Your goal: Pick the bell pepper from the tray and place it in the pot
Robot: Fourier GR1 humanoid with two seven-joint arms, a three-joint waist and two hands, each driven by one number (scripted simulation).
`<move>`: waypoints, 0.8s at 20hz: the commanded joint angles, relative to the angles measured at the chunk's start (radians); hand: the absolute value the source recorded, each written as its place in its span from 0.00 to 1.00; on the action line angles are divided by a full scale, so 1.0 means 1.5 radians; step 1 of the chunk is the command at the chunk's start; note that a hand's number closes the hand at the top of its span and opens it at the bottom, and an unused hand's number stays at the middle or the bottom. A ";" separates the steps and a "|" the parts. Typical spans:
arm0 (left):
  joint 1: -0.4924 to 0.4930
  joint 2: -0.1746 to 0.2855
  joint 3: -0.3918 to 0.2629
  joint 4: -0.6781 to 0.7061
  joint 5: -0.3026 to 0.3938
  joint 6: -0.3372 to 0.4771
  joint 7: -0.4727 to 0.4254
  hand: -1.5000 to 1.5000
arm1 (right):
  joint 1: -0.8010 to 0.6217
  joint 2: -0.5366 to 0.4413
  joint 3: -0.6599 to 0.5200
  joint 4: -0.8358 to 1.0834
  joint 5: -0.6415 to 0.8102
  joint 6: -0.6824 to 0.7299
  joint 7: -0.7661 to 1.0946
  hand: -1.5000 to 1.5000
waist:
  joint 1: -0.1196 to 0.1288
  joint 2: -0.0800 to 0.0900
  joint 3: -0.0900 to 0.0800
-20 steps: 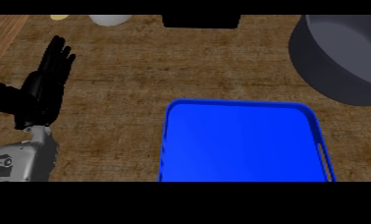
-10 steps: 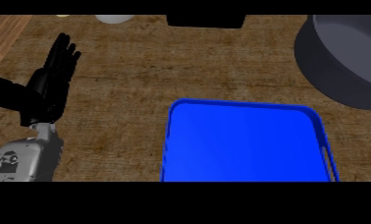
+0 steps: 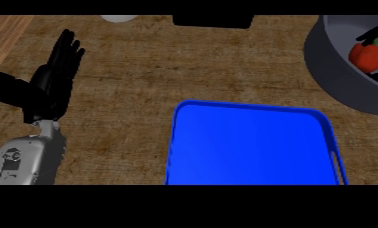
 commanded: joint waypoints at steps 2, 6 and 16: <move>0.029 -0.012 -0.009 -0.029 0.003 -0.003 -0.008 0.50 | -0.043 0.022 0.015 0.112 0.018 0.071 -0.024 0.00 | 0.008 0.000 0.001; 0.007 -0.013 -0.015 -0.019 -0.008 0.007 0.010 0.50 | -0.071 0.036 0.009 0.151 0.003 0.167 -0.065 0.00 | 0.004 0.002 0.001; 0.012 -0.002 0.008 -0.026 0.003 0.008 0.018 0.50 | -0.113 -0.026 -0.117 0.234 -0.139 0.383 -0.043 0.00 | 0.000 0.002 0.002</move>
